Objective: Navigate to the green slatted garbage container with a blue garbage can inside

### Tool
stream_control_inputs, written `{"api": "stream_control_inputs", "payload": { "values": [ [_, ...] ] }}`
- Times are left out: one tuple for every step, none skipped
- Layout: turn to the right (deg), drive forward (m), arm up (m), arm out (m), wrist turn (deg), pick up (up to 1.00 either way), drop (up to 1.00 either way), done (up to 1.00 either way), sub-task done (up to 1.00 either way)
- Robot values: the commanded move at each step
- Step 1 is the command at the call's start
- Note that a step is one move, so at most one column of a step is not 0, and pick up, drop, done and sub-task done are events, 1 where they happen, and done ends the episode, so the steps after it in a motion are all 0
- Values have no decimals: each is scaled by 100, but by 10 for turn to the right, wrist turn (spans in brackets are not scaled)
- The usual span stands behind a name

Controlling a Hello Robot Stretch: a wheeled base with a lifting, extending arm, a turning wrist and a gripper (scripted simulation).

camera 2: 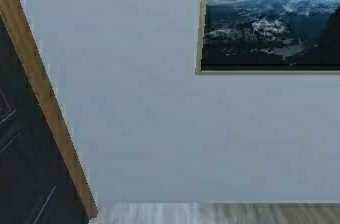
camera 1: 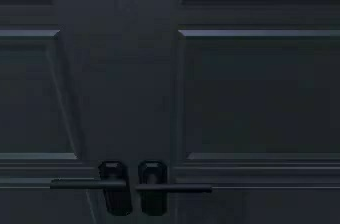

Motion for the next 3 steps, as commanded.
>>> {"api": "stream_control_inputs", "payload": {
  "values": [
    [-450, 0, 0, 0, 0, 0, 0, 0, 0],
    [-450, 0, 0, 0, 0, 0, 0, 0, 0],
    [-450, 0, 0, 0, 0, 0, 0, 0, 0]
  ]
}}
